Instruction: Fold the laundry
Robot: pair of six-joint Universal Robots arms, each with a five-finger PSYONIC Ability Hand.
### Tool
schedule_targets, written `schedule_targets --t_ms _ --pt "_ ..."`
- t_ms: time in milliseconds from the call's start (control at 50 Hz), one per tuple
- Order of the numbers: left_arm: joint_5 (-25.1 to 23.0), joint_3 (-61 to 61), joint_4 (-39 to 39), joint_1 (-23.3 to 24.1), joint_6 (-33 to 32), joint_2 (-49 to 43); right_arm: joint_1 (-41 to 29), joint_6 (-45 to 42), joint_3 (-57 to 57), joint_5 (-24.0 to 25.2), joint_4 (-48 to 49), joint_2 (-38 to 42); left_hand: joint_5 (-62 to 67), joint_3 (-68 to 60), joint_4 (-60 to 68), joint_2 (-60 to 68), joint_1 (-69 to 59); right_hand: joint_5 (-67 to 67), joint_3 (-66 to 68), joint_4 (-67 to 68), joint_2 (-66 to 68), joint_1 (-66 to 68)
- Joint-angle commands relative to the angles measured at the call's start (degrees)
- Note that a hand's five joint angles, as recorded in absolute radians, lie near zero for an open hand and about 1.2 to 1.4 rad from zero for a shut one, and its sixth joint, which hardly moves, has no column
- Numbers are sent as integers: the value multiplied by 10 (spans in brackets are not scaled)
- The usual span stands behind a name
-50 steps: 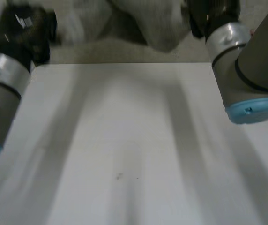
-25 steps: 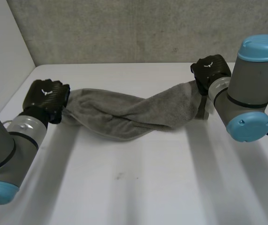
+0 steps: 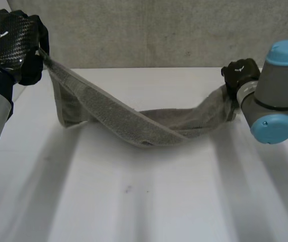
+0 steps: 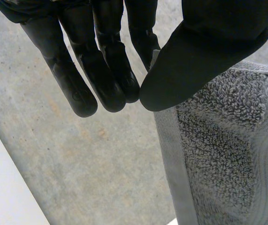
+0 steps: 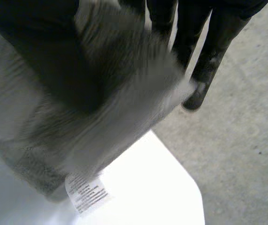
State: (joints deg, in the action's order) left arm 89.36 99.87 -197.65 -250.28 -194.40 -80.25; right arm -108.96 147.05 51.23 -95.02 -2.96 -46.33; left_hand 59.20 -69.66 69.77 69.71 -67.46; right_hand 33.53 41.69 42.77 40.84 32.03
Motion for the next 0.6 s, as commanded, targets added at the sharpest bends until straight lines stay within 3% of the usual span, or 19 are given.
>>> schedule_targets --t_ms 20,180,280,320,440,480,600 --pt "1 0 0 11 2 -8 -6 -30 -3 -23 -4 8 108 -103 102 103 -125 -335 -317 -328 -308 -220" --pt "2 -13 2 18 20 -8 -9 98 127 -5 -7 -134 108 -103 102 103 -125 -335 -317 -328 -308 -220" --pt "2 -35 9 27 26 -7 -12 159 218 60 -28 -198 108 -103 102 103 -125 -335 -317 -328 -308 -220" --pt "3 -56 17 38 27 -7 -20 204 264 109 -61 -225 108 -103 102 103 -125 -335 -317 -328 -308 -220" --pt "5 -90 35 59 28 -8 -48 309 310 153 -91 -242 108 -103 102 103 -125 -335 -317 -328 -308 -220" --pt "8 -107 46 71 28 -8 -63 389 328 170 -87 -243 108 -103 102 103 -125 -335 -317 -328 -308 -220" --pt "10 -116 48 88 28 -8 -114 471 336 189 -50 -226 108 -103 102 103 -125 -298 -279 -290 -271 -183"
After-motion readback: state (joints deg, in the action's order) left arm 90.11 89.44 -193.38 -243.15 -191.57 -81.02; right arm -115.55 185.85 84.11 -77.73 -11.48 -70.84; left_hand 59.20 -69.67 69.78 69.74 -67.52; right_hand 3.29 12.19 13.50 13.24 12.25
